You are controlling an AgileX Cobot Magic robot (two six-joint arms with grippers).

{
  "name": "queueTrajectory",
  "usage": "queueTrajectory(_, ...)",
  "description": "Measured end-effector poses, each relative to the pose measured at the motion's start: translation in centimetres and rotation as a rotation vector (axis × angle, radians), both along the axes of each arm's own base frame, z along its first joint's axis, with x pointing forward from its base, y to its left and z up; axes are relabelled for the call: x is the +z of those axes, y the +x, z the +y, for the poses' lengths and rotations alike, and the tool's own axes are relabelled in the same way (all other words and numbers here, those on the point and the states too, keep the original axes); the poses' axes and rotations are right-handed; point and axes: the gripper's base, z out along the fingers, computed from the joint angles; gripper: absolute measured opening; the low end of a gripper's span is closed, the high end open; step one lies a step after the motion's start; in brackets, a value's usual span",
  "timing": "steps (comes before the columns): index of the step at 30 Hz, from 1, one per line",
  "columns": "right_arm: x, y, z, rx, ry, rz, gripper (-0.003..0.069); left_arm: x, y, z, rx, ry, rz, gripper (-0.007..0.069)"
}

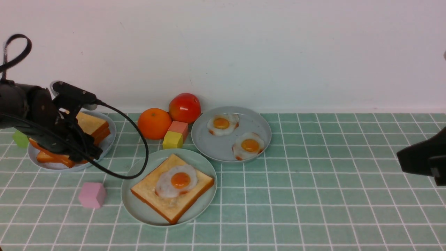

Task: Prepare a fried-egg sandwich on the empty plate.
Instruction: Use the left arm to grab a slice of bread

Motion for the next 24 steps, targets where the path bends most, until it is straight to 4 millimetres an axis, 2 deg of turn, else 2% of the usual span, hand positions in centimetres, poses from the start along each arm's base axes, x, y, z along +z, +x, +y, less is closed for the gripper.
queueTrajectory(4, 0.0, 0.0, 0.1, 0.007, 0.008, 0.002, 0.0012, 0.0, 0.0, 0.0, -0.004, 0.007, 0.001, 0.0301)
queueTrajectory(9, 0.0, -0.1, 0.1, 0.005, 0.016, 0.009, 0.0014, -0.1, 0.1, 0.2, -0.027, 0.039, -0.001, 0.0144)
queueTrajectory(16, -0.1, -0.2, 0.3, 0.015, 0.029, 0.021, 0.0014, 0.0, 0.2, 0.1, -0.023, 0.035, -0.012, 0.0018)
queueTrajectory(18, -0.1, -0.2, 0.3, 0.015, 0.03, 0.023, 0.0014, 0.1, 0.2, 0.1, -0.018, 0.032, -0.015, 0.0004)
queueTrajectory(22, -0.1, -0.2, 0.3, 0.017, 0.028, 0.028, 0.0017, 1.6, -0.1, 0.1, 0.001, 0.021, -0.05, 0.0)
queueTrajectory(24, -0.1, -0.4, 0.2, 0.018, 0.028, 0.029, 0.002, 3.5, -0.7, 0.2, 0.01, 0.017, -0.082, 0.0)
